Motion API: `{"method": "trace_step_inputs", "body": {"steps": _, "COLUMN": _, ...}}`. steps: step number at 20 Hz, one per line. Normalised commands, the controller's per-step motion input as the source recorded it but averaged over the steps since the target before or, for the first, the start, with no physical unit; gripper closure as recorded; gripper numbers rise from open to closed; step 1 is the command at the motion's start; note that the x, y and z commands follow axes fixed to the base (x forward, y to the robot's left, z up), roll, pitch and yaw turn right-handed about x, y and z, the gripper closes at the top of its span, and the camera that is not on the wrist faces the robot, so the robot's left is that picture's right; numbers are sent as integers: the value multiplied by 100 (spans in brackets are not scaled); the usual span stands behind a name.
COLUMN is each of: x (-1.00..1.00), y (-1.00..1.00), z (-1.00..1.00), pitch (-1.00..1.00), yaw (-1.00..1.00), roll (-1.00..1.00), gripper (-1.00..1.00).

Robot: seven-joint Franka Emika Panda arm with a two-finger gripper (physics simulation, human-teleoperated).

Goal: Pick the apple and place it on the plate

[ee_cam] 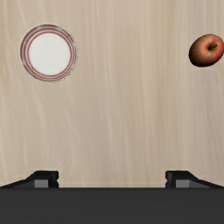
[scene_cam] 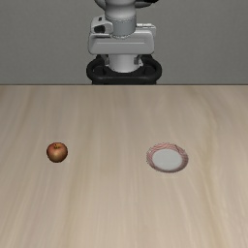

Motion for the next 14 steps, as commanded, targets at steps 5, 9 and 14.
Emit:
{"method": "trace_step_inputs", "body": {"steps": 5, "x": 0, "y": -100, "z": 0, "pitch": 0, "yaw": 0, "roll": 0, "gripper": -100}}
{"method": "trace_step_inputs", "body": {"steps": 9, "x": 0, "y": -100, "z": 0, "pitch": 0, "yaw": 0, "roll": 0, "gripper": -100}}
{"method": "trace_step_inputs", "body": {"steps": 14, "x": 0, "y": -100, "z": 0, "pitch": 0, "yaw": 0, "roll": 0, "gripper": -100}}
